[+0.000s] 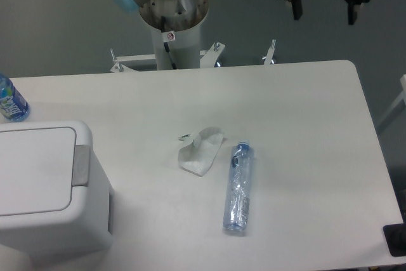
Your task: Open the trash can
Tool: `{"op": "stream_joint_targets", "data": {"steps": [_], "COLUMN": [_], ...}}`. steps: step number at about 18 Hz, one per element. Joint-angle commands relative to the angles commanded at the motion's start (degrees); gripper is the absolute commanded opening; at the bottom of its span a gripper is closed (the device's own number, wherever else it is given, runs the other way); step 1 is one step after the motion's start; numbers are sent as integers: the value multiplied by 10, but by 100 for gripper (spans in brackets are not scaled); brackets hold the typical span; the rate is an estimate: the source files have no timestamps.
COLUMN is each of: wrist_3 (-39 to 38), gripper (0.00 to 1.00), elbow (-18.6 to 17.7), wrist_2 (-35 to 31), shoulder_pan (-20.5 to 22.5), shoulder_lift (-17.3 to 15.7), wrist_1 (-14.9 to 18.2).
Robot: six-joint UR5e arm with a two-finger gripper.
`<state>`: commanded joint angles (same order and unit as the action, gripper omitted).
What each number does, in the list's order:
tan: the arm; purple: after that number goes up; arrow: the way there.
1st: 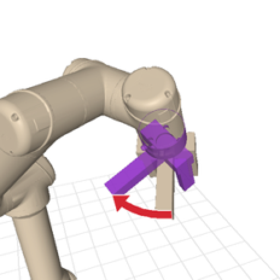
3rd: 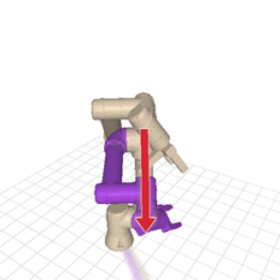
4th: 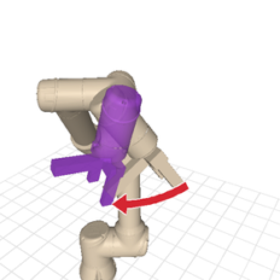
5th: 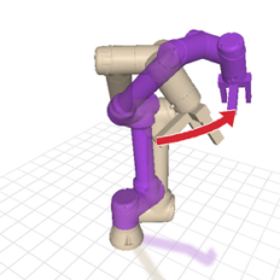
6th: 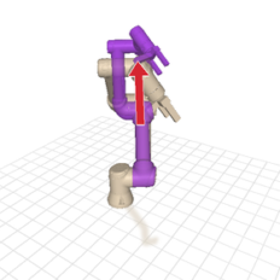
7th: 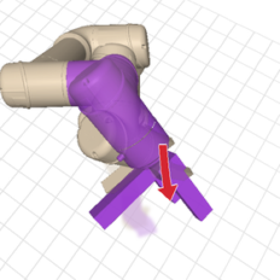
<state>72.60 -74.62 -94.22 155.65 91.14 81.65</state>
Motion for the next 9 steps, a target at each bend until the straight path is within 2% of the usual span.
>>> {"op": "stream_joint_targets", "data": {"steps": [4,7,9], "wrist_3": [-1,-7,-51], "gripper": [100,100,100], "elbow": [7,17,18], "wrist_2": [2,4,4], "shoulder_pan": [-1,-4,-6], "shoulder_lift": [1,20,25], "wrist_1": [0,0,-1]}}
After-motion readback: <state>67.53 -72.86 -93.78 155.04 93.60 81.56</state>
